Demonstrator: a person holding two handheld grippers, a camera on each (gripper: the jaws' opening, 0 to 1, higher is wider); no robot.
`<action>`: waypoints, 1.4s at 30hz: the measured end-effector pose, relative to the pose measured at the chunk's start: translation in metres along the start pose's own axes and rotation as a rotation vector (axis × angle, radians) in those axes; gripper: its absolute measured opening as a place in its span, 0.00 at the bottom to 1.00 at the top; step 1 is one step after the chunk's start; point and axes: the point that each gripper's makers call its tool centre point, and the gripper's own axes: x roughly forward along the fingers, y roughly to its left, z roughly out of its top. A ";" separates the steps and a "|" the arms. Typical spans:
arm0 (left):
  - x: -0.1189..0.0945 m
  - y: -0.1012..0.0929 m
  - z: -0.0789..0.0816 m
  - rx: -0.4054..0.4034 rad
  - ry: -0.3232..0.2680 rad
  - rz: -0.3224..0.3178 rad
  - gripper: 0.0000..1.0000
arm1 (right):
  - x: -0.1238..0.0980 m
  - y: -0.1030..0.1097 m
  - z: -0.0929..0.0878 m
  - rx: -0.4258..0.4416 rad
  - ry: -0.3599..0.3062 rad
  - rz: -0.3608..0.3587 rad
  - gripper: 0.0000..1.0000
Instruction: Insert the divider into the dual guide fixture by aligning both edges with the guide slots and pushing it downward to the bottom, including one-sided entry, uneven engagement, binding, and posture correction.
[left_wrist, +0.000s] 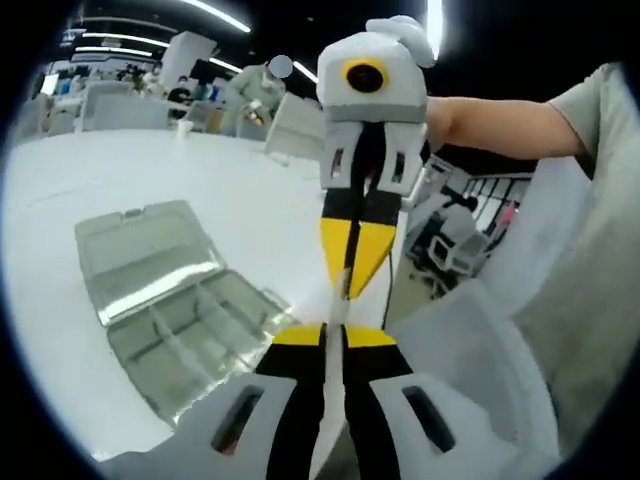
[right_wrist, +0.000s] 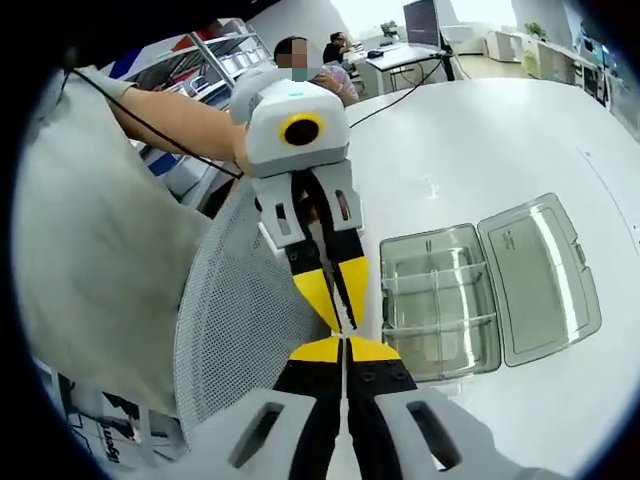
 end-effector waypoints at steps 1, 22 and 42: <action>-0.001 0.004 0.000 0.015 0.004 0.023 0.04 | 0.000 -0.003 0.000 -0.006 0.014 -0.019 0.00; -0.017 0.018 0.005 0.172 0.011 0.208 0.33 | -0.010 -0.044 -0.022 0.056 0.203 -0.206 0.00; -0.035 0.025 0.000 0.114 -0.005 0.310 0.57 | 0.000 -0.068 -0.018 -0.061 0.312 -0.281 0.00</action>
